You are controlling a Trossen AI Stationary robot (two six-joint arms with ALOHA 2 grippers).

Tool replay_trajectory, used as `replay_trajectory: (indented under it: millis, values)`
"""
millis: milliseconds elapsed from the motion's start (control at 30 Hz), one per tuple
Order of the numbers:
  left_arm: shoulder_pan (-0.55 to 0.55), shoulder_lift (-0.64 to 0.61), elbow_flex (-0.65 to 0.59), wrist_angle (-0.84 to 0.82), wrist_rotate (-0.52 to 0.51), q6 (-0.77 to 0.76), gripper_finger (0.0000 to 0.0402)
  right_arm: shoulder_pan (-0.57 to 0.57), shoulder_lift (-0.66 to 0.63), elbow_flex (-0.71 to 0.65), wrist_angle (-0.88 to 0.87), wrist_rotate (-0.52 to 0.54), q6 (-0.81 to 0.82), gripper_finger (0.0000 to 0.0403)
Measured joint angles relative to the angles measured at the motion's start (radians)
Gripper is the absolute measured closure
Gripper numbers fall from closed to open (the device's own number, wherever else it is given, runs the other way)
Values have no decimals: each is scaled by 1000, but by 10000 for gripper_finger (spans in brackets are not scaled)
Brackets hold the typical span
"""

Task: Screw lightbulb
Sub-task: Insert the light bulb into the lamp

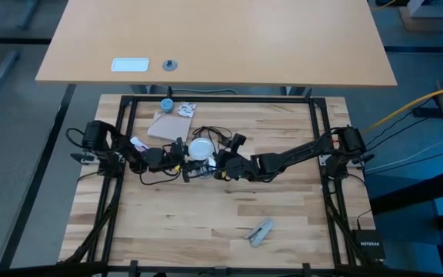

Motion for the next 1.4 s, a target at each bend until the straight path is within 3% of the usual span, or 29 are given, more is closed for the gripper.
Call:
replay_trajectory:
  millis: [300, 567, 867, 1033, 1400]
  values:
    - [-6, 0, 0, -1, 6, 14, 218, 0, 0, 0, -53, -136, 90, 178]
    - [-39, 0, 0, -9, 8, 66, 218, 0, 5, 0, -136, -233, 271, 178]
    - [-39, -1, 2, -42, 2, 99, 218, 0, 96, 1, -32, -331, 364, 178]
    - [-38, -1, 4, -47, -3, 141, 218, 0, 152, 1, 119, -338, 391, 178]
    - [8, -1, 4, -55, -5, 165, 218, -20, 218, -1, 169, -316, 477, 178]
